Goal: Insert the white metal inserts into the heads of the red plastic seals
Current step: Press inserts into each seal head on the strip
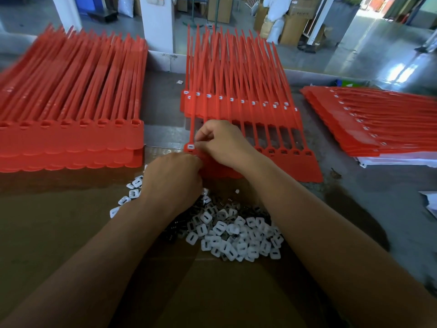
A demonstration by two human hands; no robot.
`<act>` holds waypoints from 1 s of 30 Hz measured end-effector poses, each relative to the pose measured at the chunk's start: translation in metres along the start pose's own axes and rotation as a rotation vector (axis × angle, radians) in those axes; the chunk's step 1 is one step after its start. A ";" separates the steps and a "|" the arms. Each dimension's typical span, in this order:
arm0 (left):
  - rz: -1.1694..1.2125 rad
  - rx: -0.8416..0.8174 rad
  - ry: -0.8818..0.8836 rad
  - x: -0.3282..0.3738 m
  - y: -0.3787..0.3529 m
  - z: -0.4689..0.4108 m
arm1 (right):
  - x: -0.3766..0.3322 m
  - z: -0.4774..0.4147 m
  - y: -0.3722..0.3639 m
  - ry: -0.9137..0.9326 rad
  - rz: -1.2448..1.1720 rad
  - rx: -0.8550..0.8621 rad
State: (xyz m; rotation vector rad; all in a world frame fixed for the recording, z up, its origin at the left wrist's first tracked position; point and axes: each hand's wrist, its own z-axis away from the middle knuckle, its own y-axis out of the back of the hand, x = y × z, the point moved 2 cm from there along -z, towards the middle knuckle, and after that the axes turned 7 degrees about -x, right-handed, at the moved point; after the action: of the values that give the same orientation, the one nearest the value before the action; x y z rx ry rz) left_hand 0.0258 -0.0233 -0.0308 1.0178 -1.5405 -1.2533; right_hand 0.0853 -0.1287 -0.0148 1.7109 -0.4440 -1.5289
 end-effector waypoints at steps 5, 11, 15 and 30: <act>0.019 -0.002 0.015 0.000 0.000 -0.001 | 0.000 0.041 0.022 0.034 0.063 -0.126; 0.030 -0.021 0.033 0.001 0.001 0.000 | 0.003 0.074 0.032 0.021 0.118 -0.292; 0.022 -0.034 0.039 0.001 0.002 0.000 | 0.003 0.080 0.031 0.034 0.104 -0.331; 0.025 -0.038 0.050 0.001 0.001 -0.001 | 0.016 0.091 0.022 -0.006 0.069 -0.432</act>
State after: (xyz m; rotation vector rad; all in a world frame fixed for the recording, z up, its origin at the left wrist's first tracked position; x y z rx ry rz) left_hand 0.0262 -0.0240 -0.0301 0.9953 -1.4817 -1.2266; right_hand 0.0076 -0.1827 -0.0059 1.3413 -0.1562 -1.4550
